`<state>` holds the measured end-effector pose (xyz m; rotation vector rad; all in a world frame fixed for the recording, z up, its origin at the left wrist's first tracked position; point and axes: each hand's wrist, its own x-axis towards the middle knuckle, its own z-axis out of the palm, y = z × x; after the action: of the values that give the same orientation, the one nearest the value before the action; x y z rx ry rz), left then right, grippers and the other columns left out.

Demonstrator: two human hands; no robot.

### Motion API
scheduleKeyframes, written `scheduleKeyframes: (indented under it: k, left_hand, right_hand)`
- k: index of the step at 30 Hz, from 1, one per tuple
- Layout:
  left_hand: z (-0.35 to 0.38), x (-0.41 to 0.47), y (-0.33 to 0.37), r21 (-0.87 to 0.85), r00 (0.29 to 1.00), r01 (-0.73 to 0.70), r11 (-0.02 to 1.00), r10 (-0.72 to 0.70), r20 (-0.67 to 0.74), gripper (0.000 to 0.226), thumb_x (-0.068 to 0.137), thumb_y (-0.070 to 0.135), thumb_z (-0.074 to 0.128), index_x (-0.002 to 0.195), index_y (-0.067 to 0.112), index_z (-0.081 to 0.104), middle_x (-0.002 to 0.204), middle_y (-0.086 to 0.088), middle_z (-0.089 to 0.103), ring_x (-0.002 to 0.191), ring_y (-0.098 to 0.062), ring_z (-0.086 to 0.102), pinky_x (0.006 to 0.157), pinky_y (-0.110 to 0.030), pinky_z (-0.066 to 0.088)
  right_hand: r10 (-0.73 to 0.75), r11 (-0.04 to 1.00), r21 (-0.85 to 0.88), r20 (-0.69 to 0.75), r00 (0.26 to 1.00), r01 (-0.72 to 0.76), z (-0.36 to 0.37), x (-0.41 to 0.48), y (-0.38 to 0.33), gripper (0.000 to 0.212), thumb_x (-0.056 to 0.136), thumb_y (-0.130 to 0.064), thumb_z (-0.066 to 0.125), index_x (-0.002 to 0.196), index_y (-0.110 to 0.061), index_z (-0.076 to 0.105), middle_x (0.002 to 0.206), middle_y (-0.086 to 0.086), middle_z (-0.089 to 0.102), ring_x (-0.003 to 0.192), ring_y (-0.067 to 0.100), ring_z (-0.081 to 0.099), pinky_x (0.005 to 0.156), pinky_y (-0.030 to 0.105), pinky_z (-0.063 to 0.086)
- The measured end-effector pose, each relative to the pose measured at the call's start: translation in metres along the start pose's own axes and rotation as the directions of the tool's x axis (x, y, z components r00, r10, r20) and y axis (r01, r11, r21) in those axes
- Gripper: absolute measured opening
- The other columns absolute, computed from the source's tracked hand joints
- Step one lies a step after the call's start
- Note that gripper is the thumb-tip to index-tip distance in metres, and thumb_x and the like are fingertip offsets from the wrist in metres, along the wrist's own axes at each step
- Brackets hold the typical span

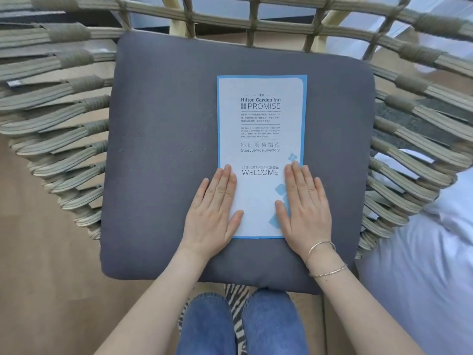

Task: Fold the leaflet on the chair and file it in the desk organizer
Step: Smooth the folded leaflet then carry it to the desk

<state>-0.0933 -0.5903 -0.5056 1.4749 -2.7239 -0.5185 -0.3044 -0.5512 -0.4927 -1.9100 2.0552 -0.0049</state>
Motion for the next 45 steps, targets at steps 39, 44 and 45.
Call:
scheduleKeyframes:
  k: [39, 44, 45]
  left_hand:
    - [-0.159, 0.062, 0.016, -0.884, 0.833, 0.463, 0.064, -0.373, 0.409, 0.061, 0.074, -0.003, 0.066, 0.124, 0.032, 0.06, 0.119, 0.009, 0.069, 0.096, -0.003, 0.066, 0.074, -0.018, 0.054]
    - [-0.268, 0.059, 0.036, -0.933, 0.874, 0.357, -0.03, -0.342, 0.346, 0.06, 0.074, -0.002, 0.069, 0.123, 0.032, 0.063, 0.119, 0.009, 0.072, 0.109, -0.015, 0.067, 0.081, -0.03, 0.057]
    - [-0.292, 0.059, 0.041, -0.943, 0.886, 0.331, -0.038, -0.332, 0.324, 0.061, 0.074, -0.001, 0.07, 0.123, 0.033, 0.062, 0.121, 0.007, 0.071, 0.111, -0.017, 0.067, 0.084, -0.032, 0.057]
  right_hand:
    - [0.406, 0.346, 0.87, 0.198, 0.892, -0.351, -0.153, 0.047, -0.022, 0.058, 0.076, 0.007, 0.068, 0.122, -0.028, 0.063, 0.095, -0.001, 0.068, 0.066, -0.003, 0.055, 0.065, 0.01, 0.047]
    - [0.319, 0.274, 0.935, 0.13, 0.939, -0.223, -0.269, 0.032, -0.04, 0.058, 0.077, 0.005, 0.071, 0.119, -0.036, 0.065, 0.114, -0.004, 0.072, 0.095, 0.01, 0.069, 0.083, 0.027, 0.055]
    - [0.301, 0.257, 0.945, 0.119, 0.946, -0.201, -0.295, 0.029, -0.044, 0.056, 0.076, 0.001, 0.072, 0.119, -0.036, 0.066, 0.117, -0.003, 0.072, 0.1, 0.014, 0.07, 0.086, 0.031, 0.056]
